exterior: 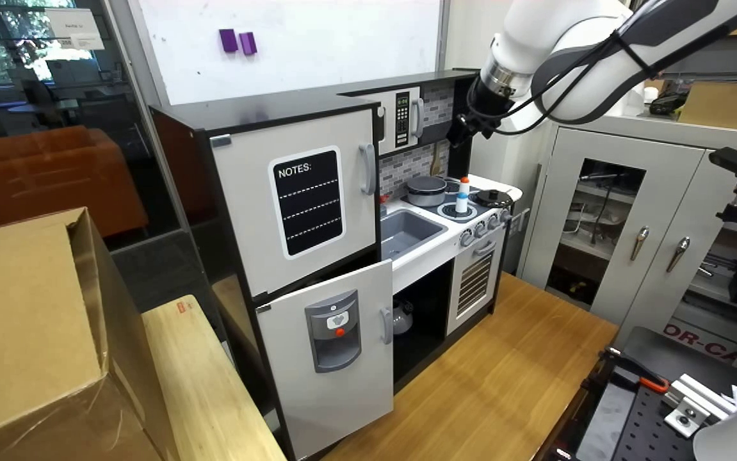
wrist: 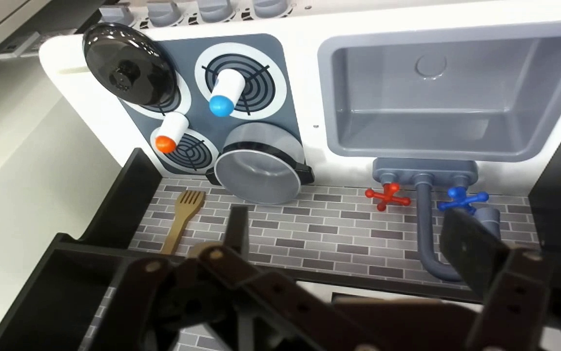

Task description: Close the microwave door

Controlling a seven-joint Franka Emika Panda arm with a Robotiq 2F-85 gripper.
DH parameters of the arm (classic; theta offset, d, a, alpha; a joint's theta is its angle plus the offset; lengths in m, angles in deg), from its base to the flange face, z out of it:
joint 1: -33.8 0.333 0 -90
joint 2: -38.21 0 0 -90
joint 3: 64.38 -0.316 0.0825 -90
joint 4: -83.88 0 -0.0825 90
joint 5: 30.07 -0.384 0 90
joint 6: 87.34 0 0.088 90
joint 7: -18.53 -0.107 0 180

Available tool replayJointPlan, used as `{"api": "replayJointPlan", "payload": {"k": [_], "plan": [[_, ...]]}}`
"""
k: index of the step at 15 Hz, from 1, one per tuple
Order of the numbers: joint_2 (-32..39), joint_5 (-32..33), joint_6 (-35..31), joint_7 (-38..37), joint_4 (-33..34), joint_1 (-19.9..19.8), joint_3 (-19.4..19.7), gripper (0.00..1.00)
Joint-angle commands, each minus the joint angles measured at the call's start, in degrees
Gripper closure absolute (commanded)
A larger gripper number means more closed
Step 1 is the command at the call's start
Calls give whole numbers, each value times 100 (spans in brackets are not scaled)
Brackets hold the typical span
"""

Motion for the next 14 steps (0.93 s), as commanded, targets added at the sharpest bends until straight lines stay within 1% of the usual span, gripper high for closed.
{"api": "replayJointPlan", "payload": {"k": [1,5,9,11,14], "plan": [[-289,-407,-61,284,-248,-232,-171,0],[-578,-622,-119,602,-475,-377,-172,0],[-961,-722,-147,933,-769,-625,-106,0],[-1167,-882,-162,1111,-872,-711,-28,0],[-1419,-1251,-239,1318,-820,-814,59,0]]}}
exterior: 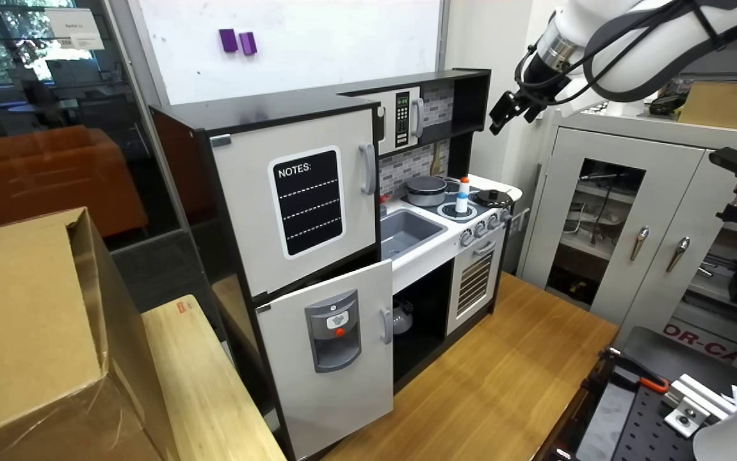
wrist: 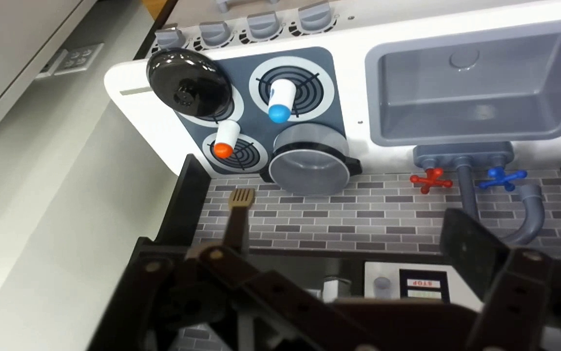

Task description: Close the microwave door

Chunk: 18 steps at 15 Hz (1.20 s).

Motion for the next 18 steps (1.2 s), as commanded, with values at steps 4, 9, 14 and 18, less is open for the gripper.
{"api": "replayJointPlan", "payload": {"k": [4,9,14,18], "plan": [[-490,-720,-290,386,-10,-192,7,0],[-532,-1018,-374,445,-29,-199,-1,0],[-518,-1155,-309,314,8,-284,-93,0],[-551,-1187,-259,352,-9,-284,-117,0]]}}
